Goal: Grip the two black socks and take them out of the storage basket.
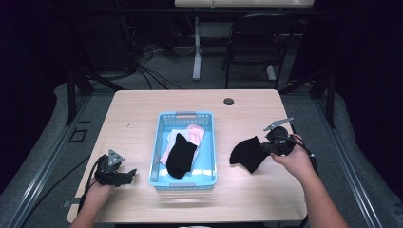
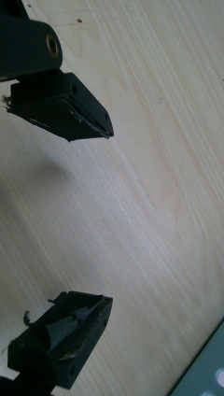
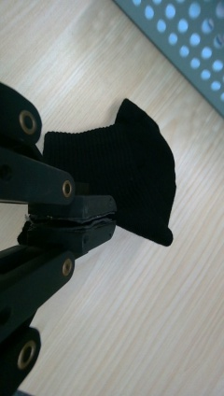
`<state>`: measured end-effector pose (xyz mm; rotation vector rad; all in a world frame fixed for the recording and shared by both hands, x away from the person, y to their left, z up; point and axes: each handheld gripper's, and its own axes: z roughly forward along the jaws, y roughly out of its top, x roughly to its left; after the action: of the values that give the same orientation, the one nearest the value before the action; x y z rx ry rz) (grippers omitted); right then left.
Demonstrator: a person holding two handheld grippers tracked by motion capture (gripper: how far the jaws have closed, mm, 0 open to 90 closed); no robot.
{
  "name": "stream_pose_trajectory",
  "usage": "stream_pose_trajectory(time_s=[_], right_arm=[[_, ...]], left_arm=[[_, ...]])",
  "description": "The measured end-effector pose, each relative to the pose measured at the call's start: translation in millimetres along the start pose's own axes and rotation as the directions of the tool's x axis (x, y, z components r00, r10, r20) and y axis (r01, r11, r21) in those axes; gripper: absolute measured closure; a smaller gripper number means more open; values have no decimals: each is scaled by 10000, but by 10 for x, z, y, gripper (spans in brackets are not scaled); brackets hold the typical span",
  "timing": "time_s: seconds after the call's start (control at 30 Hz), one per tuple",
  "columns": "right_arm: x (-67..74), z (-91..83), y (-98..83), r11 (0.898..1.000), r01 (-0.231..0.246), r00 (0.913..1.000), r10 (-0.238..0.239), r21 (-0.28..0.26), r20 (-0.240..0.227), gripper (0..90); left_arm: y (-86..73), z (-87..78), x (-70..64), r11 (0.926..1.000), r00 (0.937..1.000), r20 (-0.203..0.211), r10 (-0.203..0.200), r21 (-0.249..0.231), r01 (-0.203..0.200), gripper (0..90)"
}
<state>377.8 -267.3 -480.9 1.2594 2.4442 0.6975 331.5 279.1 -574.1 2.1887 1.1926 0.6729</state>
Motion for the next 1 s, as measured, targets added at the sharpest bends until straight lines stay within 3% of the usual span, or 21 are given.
stream_pose_trajectory(time_s=[0.13,0.27,0.47,0.7,1.0], right_arm=[[-82,-18,-43,9988,-443,9990,442,-198,-45,823],[-87,-5,-46,9987,-448,9988,454,-252,201,762],[-83,-9,-32,9979,-517,9985,524,-399,158,760],[-54,0,2,9990,-336,9994,339,-280,90,761],[93,2,187,9991,130,9998,-138,-414,-169,761]], left_arm=[[1,1,0,10000,10000,-3,2,-3,-2,156],[-1,2,-2,10000,10000,-47,-1,-38,1,155],[0,-1,0,10000,10000,-13,19,-3,-19,155],[0,0,-2,10000,10000,-12,27,9,-27,155],[0,-3,-1,10000,10000,24,24,35,-24,155]])
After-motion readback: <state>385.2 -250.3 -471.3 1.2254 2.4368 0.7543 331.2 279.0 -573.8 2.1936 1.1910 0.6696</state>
